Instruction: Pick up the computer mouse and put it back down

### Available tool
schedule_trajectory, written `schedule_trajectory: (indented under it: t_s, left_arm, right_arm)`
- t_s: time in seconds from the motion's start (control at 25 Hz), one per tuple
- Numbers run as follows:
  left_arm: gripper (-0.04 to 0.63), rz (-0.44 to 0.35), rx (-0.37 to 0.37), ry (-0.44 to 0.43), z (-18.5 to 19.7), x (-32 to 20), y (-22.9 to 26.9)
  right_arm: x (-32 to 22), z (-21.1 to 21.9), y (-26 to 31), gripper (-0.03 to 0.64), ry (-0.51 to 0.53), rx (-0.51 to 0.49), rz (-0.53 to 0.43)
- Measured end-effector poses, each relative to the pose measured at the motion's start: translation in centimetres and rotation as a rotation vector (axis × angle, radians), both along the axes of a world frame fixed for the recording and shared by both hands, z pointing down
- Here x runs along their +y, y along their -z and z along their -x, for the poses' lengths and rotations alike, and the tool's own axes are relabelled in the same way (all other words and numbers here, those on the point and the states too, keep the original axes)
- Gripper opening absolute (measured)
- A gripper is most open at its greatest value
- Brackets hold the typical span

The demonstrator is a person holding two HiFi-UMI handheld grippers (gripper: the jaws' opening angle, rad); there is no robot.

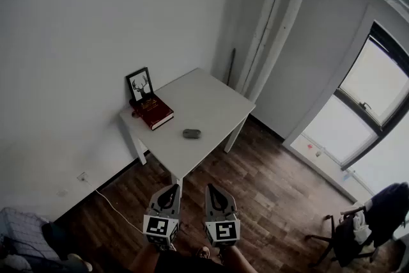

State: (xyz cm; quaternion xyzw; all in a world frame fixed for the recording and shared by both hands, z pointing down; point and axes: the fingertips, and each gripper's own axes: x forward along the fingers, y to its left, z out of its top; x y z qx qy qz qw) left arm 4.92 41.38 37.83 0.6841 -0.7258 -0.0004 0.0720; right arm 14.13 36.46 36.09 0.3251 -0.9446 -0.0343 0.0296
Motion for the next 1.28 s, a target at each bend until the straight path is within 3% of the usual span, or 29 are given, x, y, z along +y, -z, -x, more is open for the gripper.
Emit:
schedule_trajectory:
  t_s: [0.32,0.76,1.08,1.28]
  left_arm:
    - [0.0,0.011,-0.014,-0.013,3.0,-0.1,-0.7]
    - [0.0,0.045,-0.018,-0.106,5.9,-0.8,-2.1]
    - [0.001,0.095,0.003,-0.11,8.4,-6.6,-5.3]
    - [0.002,0.061,0.054,-0.236,9.6,-12.8,-4.5]
  right_arm:
    - [0.3,3.5,0.8,0.019,0.002,0.002,-0.012]
    - [-0.5,6.3,0.1,0.019,-0.034,0.029,0.0]
    - [-6.7,9.8,-1.8,0.02,0.002,0.031,0.017]
    - [-13.4,11.8,-2.3,0.02,0.001,0.006,0.031]
